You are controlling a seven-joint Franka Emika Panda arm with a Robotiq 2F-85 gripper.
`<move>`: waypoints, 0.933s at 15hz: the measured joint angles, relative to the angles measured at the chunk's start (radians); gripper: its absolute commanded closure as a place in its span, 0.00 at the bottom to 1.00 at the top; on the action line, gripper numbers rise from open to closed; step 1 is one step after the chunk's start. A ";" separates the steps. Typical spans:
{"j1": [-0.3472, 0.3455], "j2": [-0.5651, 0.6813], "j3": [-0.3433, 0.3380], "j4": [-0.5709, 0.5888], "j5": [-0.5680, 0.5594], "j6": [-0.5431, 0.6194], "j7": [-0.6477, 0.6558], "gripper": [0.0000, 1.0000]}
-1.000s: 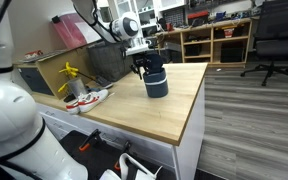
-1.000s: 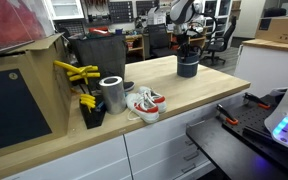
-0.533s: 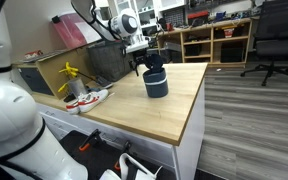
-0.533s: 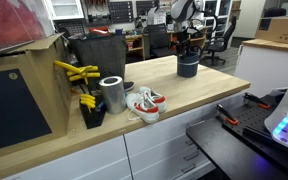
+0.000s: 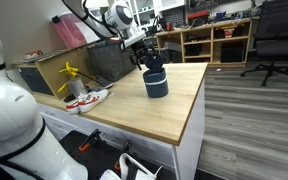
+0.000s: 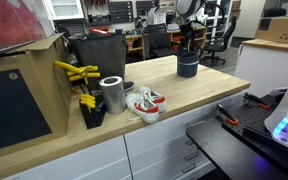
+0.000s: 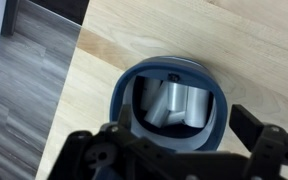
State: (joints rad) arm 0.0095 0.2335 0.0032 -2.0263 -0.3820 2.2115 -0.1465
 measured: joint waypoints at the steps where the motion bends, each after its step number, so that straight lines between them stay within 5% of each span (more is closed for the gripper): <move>1: 0.000 -0.017 0.000 -0.013 -0.003 0.000 0.000 0.00; 6: -0.001 -0.104 0.000 -0.044 0.048 -0.065 -0.003 0.00; 14: -0.004 -0.272 0.000 0.036 0.283 -0.433 0.073 0.00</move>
State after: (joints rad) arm 0.0051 -0.0384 0.0032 -1.9904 -0.0993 1.7784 -0.0739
